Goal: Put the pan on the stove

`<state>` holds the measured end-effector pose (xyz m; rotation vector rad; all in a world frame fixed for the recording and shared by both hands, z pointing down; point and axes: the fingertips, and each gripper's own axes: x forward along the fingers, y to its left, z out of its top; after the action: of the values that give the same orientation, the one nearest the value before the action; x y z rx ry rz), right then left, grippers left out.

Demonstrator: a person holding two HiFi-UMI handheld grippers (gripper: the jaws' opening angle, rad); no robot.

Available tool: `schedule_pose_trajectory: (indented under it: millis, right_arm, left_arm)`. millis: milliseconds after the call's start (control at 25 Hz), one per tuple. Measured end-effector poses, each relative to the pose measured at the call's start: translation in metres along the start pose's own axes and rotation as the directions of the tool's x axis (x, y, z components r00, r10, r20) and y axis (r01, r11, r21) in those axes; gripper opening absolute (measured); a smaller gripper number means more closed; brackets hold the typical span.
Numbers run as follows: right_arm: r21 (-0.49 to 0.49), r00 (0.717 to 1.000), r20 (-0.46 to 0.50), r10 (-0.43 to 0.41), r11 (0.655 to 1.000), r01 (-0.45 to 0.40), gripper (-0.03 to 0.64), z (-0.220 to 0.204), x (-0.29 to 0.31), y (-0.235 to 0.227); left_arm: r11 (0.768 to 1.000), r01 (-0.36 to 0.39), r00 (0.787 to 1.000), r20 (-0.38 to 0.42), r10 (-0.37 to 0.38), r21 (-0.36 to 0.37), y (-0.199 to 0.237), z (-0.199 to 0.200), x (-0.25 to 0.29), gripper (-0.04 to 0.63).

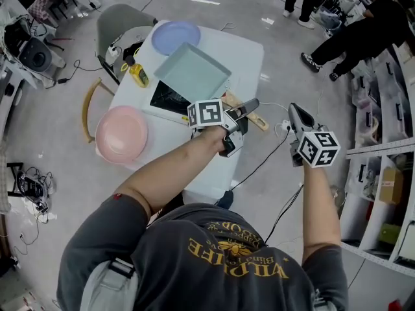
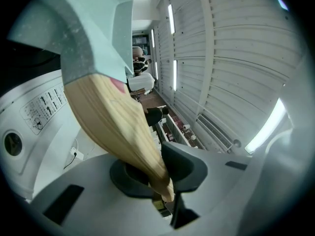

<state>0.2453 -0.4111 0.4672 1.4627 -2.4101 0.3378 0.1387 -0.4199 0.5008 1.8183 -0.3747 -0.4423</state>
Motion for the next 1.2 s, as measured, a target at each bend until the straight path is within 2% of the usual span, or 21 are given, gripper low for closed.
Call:
schedule_pose_trajectory:
  millis: [520, 760, 1000, 1200]
  right_arm:
    - [0.086, 0.99, -0.011, -0.142, 0.986, 0.142, 0.0, -0.043, -0.025, -0.068]
    - [0.098, 0.986, -0.033, -0.163, 0.981, 0.165, 0.0, -0.06, -0.033, -0.079]
    - [0.107, 0.985, -0.046, -0.168, 0.979, 0.172, 0.0, -0.07, -0.038, -0.089]
    - [0.105, 0.985, -0.048, -0.166, 0.98, 0.17, 0.0, -0.07, -0.036, -0.093]
  left_arm:
    - [0.998, -0.028, 0.999, 0.036, 0.029, -0.054, 0.036, -0.012, 0.008, 0.06]
    - [0.994, -0.016, 0.995, 0.095, 0.026, -0.105, 0.048, -0.01, 0.01, 0.061]
    - [0.992, -0.015, 0.991, 0.131, 0.032, -0.125, 0.053, -0.006, 0.02, 0.061]
    - [0.988, -0.023, 0.979, 0.196, 0.053, -0.149, 0.064, 0.007, 0.02, 0.061]
